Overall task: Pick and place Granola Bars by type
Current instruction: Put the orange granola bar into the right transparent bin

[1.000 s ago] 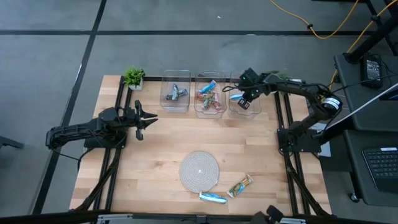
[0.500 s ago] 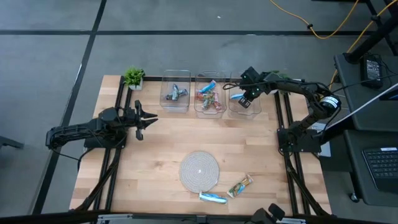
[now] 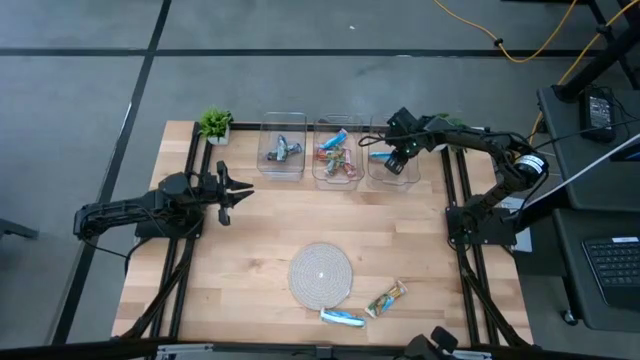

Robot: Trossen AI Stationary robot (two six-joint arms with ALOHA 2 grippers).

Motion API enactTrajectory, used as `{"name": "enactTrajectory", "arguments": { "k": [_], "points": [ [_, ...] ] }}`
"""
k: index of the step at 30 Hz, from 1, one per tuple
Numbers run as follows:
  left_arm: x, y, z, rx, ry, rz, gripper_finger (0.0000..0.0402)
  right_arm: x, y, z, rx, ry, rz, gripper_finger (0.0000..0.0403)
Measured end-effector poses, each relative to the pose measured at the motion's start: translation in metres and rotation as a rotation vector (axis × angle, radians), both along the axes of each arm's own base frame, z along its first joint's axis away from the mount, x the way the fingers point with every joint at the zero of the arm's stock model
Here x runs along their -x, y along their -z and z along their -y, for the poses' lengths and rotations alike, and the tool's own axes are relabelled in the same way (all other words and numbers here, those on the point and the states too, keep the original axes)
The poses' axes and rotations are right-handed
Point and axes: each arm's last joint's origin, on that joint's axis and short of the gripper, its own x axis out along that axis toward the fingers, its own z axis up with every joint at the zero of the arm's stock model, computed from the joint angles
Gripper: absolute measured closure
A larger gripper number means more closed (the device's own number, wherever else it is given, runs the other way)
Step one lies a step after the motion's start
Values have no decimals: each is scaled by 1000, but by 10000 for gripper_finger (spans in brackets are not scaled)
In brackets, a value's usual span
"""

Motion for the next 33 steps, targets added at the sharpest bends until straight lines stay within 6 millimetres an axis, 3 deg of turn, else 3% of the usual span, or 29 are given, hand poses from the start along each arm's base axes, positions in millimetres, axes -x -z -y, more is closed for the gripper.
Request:
{"name": "enactTrajectory", "arguments": {
  "k": [6,18,27,33],
  "points": [
    [0,0,0,0,0,0,329,1,-4,-1,19,3,7,257],
    [0,0,0,0,0,1,329,9,-38,-17,82,-7,85,259],
    [0,0,0,0,0,0,329,9,-73,-53,173,-149,164,259],
    [0,0,0,0,0,0,329,15,-95,-96,169,-285,200,259]
  ]
}}
